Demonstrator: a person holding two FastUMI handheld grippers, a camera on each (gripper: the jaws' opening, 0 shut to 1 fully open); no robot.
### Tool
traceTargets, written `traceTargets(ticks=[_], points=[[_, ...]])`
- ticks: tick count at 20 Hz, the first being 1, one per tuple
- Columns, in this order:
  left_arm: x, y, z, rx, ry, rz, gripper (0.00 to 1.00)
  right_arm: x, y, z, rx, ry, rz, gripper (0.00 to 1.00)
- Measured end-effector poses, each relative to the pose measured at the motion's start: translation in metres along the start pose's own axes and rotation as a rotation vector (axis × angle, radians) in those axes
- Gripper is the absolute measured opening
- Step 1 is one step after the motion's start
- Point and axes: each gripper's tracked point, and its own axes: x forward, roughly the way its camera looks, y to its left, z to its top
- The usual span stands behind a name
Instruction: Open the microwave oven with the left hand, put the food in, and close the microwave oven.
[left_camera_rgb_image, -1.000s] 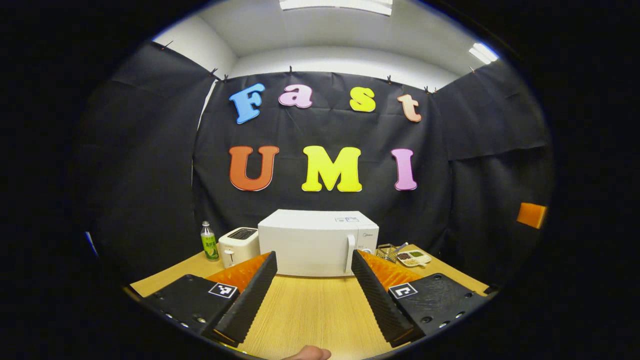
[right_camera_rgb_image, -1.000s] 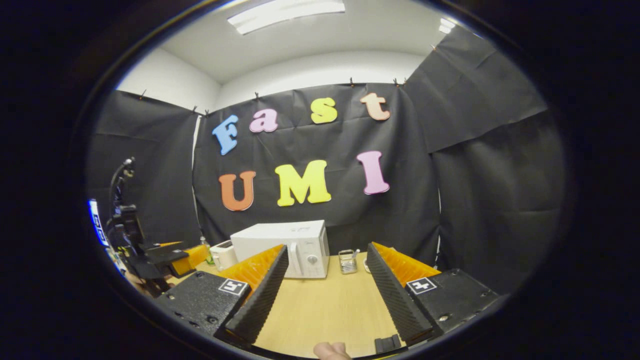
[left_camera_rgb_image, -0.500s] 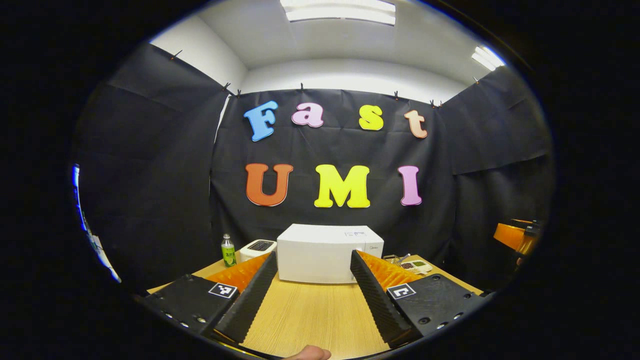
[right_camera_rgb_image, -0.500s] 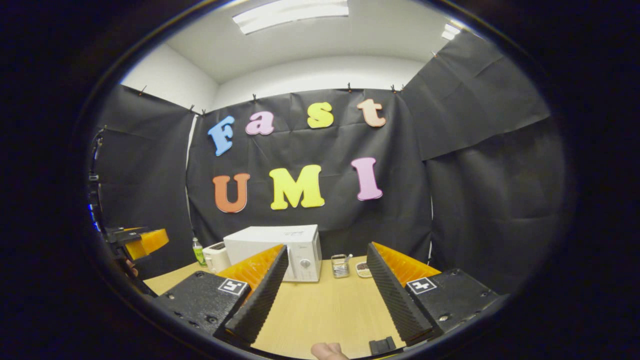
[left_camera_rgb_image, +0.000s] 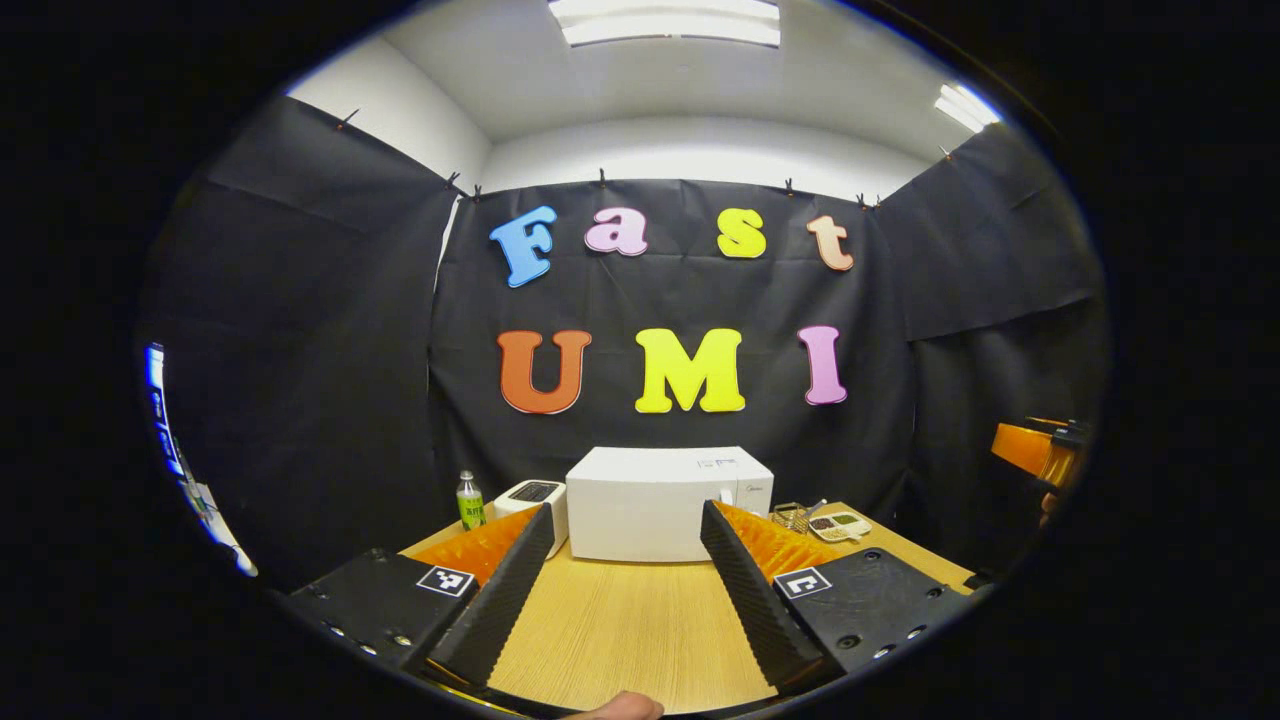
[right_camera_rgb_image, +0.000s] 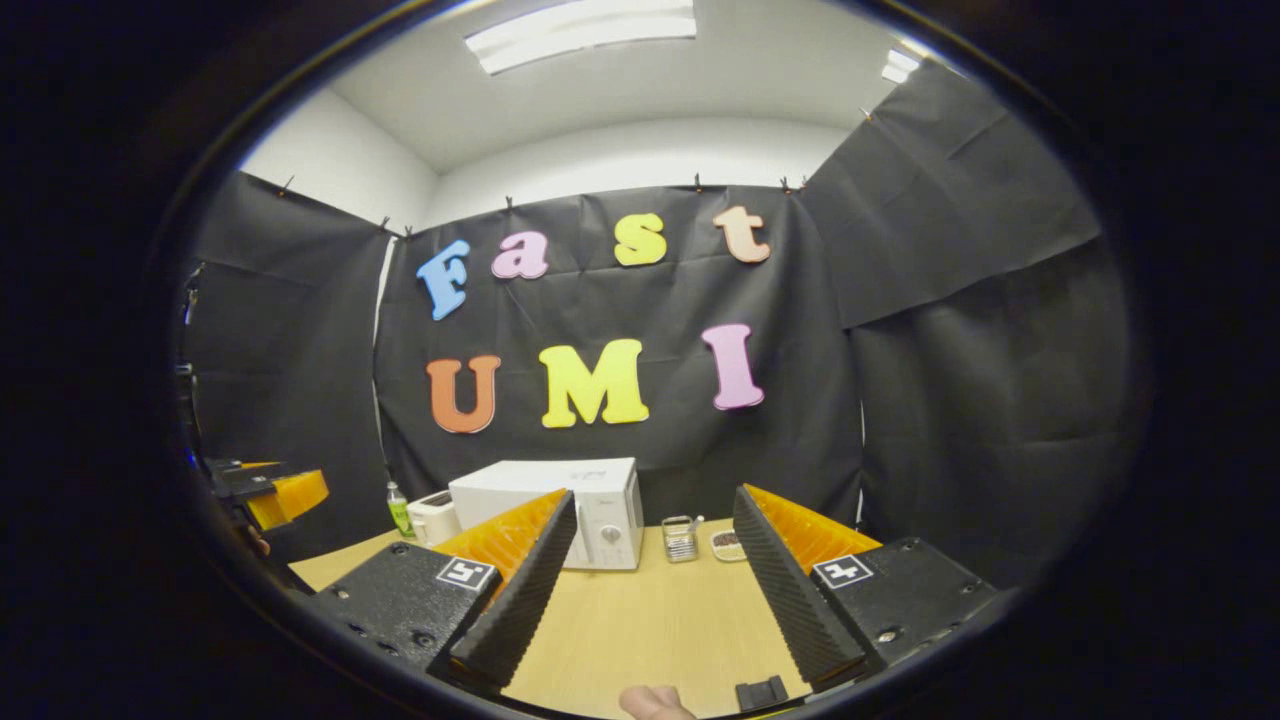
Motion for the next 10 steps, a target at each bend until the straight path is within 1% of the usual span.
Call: traceTargets(ticks=[6, 10], points=[[0.001, 0.0, 0.001, -0.006, 0.006, 0.002, 0.93, 0.002, -0.003, 0.001, 0.009, -0.001, -0.004, 0.91], [-0.001, -0.003, 0.002, -0.006, 0.007, -0.01, 0.93, 0.006, -0.01, 0.0, 0.019, -0.001, -0.009, 0.91]])
